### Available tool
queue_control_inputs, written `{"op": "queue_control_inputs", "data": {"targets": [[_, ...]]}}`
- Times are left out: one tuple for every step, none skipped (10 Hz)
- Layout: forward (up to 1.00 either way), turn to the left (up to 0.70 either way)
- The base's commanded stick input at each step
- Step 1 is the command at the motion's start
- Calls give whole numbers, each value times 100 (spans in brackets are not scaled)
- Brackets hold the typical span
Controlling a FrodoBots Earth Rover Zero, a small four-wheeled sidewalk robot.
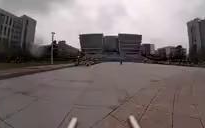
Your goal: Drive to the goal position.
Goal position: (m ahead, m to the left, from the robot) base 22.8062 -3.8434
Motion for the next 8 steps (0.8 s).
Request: {"op": "queue_control_inputs", "data": {"targets": [[100, 0], [100, 0], [100, 0], [100, 0], [100, 0], [100, 0], [100, 0], [100, 0]]}}
